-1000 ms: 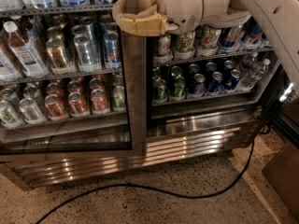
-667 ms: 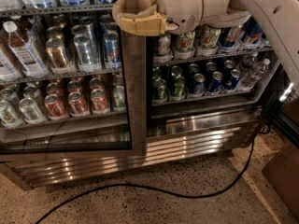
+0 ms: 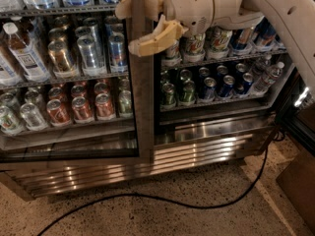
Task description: Open right fridge door
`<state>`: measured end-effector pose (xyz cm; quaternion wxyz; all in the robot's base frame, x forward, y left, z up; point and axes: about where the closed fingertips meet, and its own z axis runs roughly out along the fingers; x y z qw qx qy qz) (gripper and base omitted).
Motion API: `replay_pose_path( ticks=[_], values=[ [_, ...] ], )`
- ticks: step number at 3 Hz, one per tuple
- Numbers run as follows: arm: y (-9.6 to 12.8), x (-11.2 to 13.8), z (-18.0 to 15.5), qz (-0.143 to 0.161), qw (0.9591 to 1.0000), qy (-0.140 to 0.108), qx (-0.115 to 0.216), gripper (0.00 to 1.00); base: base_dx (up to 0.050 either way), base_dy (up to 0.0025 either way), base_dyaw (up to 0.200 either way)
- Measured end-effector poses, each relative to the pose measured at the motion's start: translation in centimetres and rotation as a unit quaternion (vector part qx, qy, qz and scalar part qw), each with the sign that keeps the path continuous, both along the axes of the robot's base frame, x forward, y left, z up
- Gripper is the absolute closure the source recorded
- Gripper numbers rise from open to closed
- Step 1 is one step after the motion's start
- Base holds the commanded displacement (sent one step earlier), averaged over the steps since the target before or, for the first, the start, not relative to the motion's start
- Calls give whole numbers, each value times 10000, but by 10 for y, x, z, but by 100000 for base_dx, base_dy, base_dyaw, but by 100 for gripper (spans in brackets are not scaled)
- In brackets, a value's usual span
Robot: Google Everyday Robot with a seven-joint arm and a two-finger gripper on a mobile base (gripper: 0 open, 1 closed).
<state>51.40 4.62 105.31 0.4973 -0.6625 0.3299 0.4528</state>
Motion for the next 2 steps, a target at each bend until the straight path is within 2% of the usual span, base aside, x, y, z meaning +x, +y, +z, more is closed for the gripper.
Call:
replay_pose_path(
  ticks=[1, 2],
  values=[
    [-8, -14, 2, -52, 10000, -10, -73, 0, 0, 0, 0],
    [-46, -40, 6, -324, 9991, -42, -274, 0, 0, 0, 0]
  ],
)
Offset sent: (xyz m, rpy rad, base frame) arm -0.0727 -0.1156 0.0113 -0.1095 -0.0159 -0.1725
